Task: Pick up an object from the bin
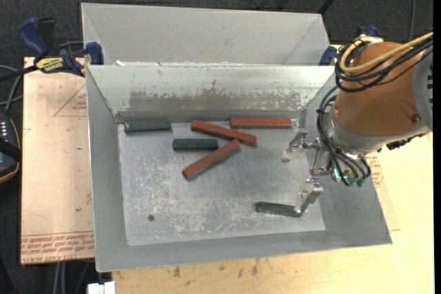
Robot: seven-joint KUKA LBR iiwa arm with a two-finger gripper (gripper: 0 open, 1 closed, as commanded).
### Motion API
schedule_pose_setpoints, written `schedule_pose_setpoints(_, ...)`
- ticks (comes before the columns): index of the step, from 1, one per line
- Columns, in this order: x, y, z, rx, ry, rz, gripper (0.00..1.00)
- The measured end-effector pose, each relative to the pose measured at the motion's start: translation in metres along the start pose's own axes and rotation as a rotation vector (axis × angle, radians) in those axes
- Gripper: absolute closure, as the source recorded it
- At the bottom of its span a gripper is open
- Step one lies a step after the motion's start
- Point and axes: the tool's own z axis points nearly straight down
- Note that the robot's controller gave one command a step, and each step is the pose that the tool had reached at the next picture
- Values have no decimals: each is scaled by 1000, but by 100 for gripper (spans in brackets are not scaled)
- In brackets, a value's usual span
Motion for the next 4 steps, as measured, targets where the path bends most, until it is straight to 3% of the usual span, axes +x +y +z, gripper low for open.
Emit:
schedule_pose_setpoints(1,-2,0,-4,1,-7,-2,0)
schedule_pose_setpoints(2,8,13,89,0,-12,47,0)
schedule_pose_setpoints(3,6,18,80,0,-5,107,0)
schedule_pose_setpoints(4,5,23,67,0,-9,112,0)
